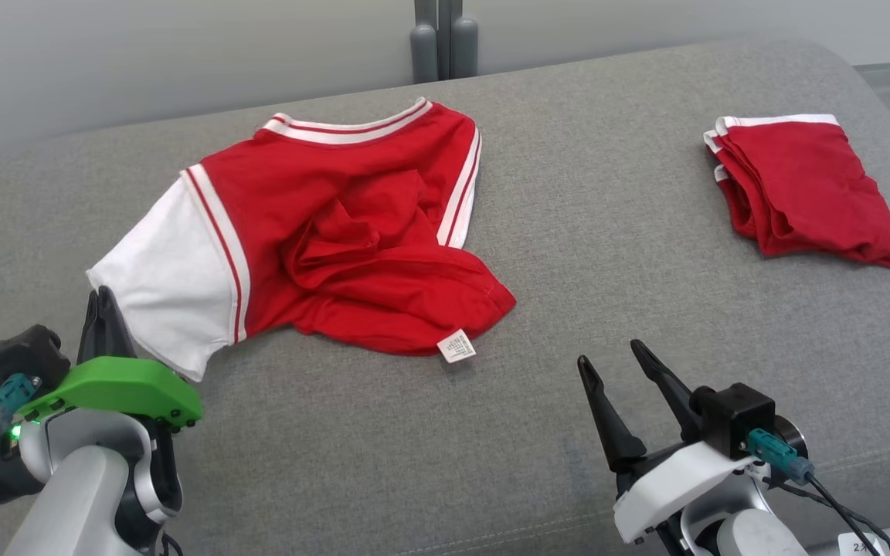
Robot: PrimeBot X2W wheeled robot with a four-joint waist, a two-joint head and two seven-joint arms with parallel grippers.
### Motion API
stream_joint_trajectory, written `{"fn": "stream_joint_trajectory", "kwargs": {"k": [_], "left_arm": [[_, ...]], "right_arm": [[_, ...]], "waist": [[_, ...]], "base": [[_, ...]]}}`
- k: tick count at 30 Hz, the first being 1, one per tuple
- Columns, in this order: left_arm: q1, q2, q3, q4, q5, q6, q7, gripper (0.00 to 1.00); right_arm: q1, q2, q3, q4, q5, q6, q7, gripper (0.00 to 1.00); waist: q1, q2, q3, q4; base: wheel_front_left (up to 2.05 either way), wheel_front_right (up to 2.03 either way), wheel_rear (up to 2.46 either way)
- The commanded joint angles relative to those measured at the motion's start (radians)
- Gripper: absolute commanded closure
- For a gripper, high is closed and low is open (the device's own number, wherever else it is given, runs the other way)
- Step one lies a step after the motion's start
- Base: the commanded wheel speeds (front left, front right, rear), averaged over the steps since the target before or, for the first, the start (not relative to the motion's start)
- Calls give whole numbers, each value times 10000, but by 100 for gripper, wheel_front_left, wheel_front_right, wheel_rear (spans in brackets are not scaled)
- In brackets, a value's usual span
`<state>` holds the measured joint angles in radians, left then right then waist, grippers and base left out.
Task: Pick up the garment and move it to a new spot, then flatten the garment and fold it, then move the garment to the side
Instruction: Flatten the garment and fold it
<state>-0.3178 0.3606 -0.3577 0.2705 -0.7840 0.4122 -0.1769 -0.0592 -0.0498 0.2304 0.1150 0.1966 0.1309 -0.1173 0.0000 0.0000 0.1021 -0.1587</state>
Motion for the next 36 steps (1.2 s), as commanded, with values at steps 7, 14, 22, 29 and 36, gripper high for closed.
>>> {"fn": "stream_joint_trajectory", "kwargs": {"k": [7,14,22,29,36], "left_arm": [[857,376,340,-345,-202,578,219,100],[1399,536,740,-66,-513,920,273,100],[1667,371,726,747,-719,899,429,71],[1705,90,776,1294,-894,401,-63,0],[1929,-308,1299,1201,-1046,-364,-749,0]], "right_arm": [[223,-14,-26,-164,-59,-4,140,0],[237,-14,-17,-241,-26,-4,142,0],[164,-14,-36,-199,23,-4,91,0],[205,-14,-150,-155,15,-4,71,0],[318,-14,-360,-114,-29,-4,81,0]], "waist": [[0,0,-342,348],[0,0,-308,331],[0,0,-274,258],[0,0,-340,328],[0,0,-566,581]], "base": [[0,0,0],[0,0,0],[0,0,0],[0,0,0],[0,0,0]]}}
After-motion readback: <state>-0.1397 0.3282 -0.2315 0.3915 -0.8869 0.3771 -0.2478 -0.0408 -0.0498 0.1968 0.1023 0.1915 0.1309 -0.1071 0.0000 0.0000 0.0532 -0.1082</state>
